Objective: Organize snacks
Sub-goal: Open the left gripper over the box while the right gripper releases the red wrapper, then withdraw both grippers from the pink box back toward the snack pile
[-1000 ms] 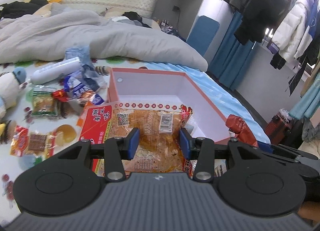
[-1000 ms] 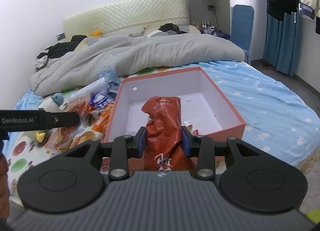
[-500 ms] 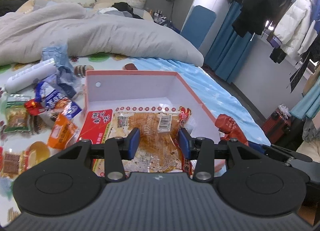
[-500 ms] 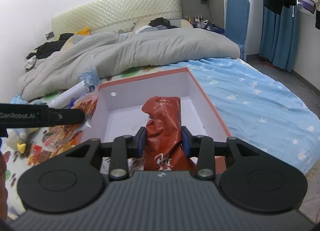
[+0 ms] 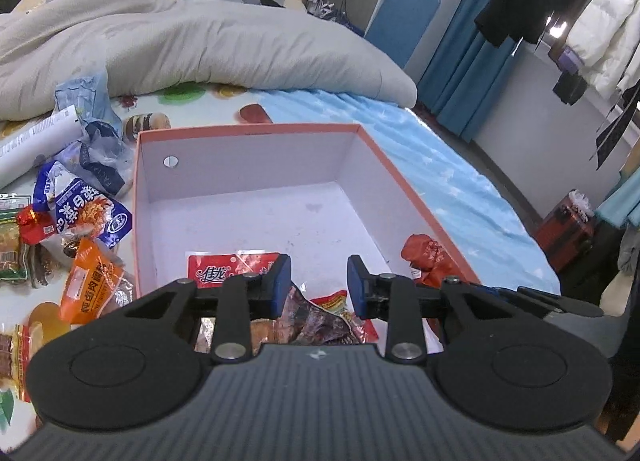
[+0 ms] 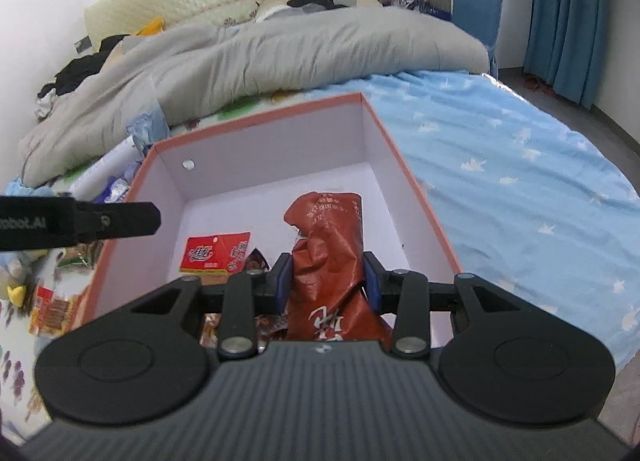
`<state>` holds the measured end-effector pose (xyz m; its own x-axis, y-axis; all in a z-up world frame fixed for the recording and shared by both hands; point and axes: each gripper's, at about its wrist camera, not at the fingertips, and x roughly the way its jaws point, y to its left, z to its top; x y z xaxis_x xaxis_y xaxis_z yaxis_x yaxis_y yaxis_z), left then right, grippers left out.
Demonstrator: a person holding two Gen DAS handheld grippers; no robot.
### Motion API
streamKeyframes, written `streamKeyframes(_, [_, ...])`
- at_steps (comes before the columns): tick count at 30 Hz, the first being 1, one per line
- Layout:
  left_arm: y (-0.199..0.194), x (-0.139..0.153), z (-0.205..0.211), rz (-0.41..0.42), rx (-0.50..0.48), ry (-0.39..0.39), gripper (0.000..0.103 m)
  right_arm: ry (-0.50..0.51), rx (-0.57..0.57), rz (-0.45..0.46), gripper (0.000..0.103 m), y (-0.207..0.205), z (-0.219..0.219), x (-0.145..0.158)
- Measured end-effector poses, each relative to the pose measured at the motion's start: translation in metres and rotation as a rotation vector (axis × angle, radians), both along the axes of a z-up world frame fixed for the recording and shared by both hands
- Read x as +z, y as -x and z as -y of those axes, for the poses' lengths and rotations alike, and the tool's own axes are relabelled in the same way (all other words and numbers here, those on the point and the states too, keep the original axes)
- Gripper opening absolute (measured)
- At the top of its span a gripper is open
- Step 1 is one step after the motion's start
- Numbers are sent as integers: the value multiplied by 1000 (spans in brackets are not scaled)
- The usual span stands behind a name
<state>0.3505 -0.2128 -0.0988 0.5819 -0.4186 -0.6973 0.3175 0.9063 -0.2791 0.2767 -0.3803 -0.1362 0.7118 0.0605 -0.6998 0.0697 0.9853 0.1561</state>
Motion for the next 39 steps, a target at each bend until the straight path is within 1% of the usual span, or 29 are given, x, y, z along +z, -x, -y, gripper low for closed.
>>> streamKeyframes(2, [0,-2,-1,-5,2,-6,36,-1,-1,-8,43,-2,0,-3])
streamKeyframes(4, [2,-3,-5,-8,4,-9,36,1,-10,-2,60,-3,-1,-3])
streamKeyframes(5, [3,-4,-7,-9,6,-7,36,-8,-8,12,62,-1,-1,-1])
streamKeyframes(8, [10,1,-13,1,18,-3,36,-19,1,38,61,5,-4,6])
streamKeyframes(13, [30,17,-27,28,11,8,36,-26,-15,75,61,22,-12,21])
streamKeyframes(16, [45,27,-39,34,9,45,36,-27,-14,106,61,38,-20,31])
streamKeyframes(22, [89,52,-64,96,20,46,36,-17,-4,157,61,73,-40,49])
streamKeyframes(25, [114,64,-74,137,19,16,36,-26,-2,180,61,92,-48,59])
streamKeyframes(28, [137,74,-90,153,32,43,37,-14,22,200,61,108,-59,68])
streamKeyframes(31, [157,81,-103,168,41,49,37,-16,38,214,61,123,-67,75])
streamKeyframes(33, [171,83,-111,180,38,44,37,-55,44,218,61,133,-70,79])
streamKeyframes(35, [187,85,-122,187,39,43,37,-58,46,205,61,141,-76,81])
streamKeyframes(39, [217,85,-144,192,79,15,37,-64,94,218,61,155,-89,85])
